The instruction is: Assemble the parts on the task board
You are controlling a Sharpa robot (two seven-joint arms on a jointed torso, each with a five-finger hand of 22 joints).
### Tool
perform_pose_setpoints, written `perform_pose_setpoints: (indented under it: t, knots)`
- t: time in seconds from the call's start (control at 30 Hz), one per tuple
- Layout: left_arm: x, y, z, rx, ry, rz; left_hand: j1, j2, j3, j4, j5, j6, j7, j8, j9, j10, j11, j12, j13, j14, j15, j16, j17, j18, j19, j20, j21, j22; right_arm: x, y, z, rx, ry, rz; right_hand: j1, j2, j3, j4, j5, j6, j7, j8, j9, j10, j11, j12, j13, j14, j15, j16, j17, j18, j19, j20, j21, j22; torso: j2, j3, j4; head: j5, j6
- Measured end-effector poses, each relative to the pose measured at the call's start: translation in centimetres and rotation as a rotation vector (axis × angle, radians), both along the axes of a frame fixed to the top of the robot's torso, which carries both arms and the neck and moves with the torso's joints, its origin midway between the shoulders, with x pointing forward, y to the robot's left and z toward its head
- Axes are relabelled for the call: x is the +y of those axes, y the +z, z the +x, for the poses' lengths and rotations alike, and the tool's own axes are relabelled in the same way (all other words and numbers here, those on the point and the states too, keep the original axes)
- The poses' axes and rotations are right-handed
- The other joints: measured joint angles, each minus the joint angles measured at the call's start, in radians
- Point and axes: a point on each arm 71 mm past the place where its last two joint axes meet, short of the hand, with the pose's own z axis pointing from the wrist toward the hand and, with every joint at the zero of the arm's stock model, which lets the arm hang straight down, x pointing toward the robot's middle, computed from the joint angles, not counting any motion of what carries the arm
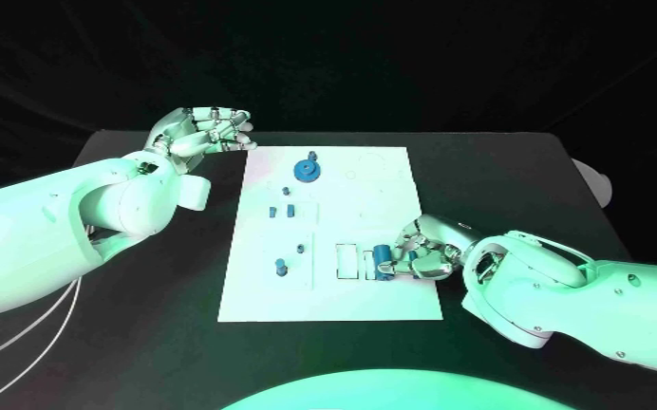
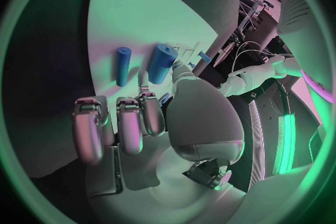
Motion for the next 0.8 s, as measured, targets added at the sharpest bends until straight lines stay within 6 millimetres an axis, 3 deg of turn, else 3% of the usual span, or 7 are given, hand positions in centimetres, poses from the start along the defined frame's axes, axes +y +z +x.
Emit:
perform_pose_setpoints:
  t: [0.43,0.5,0.63,0.8]
  knots:
    - [0.1,0.0,-0.1,0.001,0.0,0.0,0.0,0.0,0.003,-0.003,0.0,0.0,0.0,0.005,0.001,0.0,0.0,0.0,0.001,0.0,0.0,0.0,0.002,0.0,0.0,0.0,-0.004,-0.002,1.4,-0.7,0.3,-0.011,0.011,-0.003,0.004,0.005,-0.005,-0.004,0.008,-0.004,-0.003,0.004,0.002,0.0,0.0,0.0,0.0,0.0,0.0,0.0,0.0,0.0,0.0,0.0,0.0,0.001,0.001,0.0004,-0.0002,0.001,-0.008]
    - [0.1,0.0,-0.1,0.001,0.001,0.0,0.0,0.0,0.003,-0.003,0.0,0.0,0.0,0.005,0.001,0.0,0.0,0.0,0.001,0.0,0.0,0.0,0.002,0.0,0.0,0.0,-0.004,-0.002,1.4,-0.7,0.3,-0.016,0.013,-0.005,0.023,0.018,-0.01,-0.004,0.022,-0.004,-0.004,0.006,0.001,0.0,0.0,0.0,0.0,0.0,0.0,0.0,0.0,0.0,0.0,0.0,0.004,0.001,0.0,0.0003,-0.0002,0.002,-0.01]
    - [0.2,0.0,-0.1,0.001,0.002,0.001,0.0,0.0,0.003,-0.003,0.0,0.0,0.0,0.005,0.001,0.0,0.0,0.0,0.001,0.0,0.0,0.0,0.002,0.0,0.0,0.0,-0.004,-0.002,1.5,-0.7,0.4,-0.026,0.016,-0.008,0.104,0.019,-0.004,-0.01,0.063,-0.008,0.0,0.009,-0.006,0.002,-0.002,0.004,0.0,0.0,0.0,0.0,0.0,0.0,0.0,0.0,0.011,0.001,0.0,0.0002,-0.0008,0.004,-0.011]
    - [0.2,0.0,-0.1,0.001,0.003,0.001,0.0,0.0,0.003,-0.003,0.0,0.0,0.0,0.005,0.001,0.0,0.0,0.0,0.001,0.0,0.0,0.0,0.002,0.0,0.0,0.0,-0.004,-0.002,1.5,-0.3,0.6,-0.053,0.018,-0.01,0.229,0.028,0.063,-0.037,0.076,-0.013,-0.001,0.002,-0.025,0.007,-0.007,0.007,0.0,0.0,0.0,0.004,0.0,0.0,0.0,0.0,0.015,0.001,-0.001,-0.0001,-0.0012,0.007,-0.012]
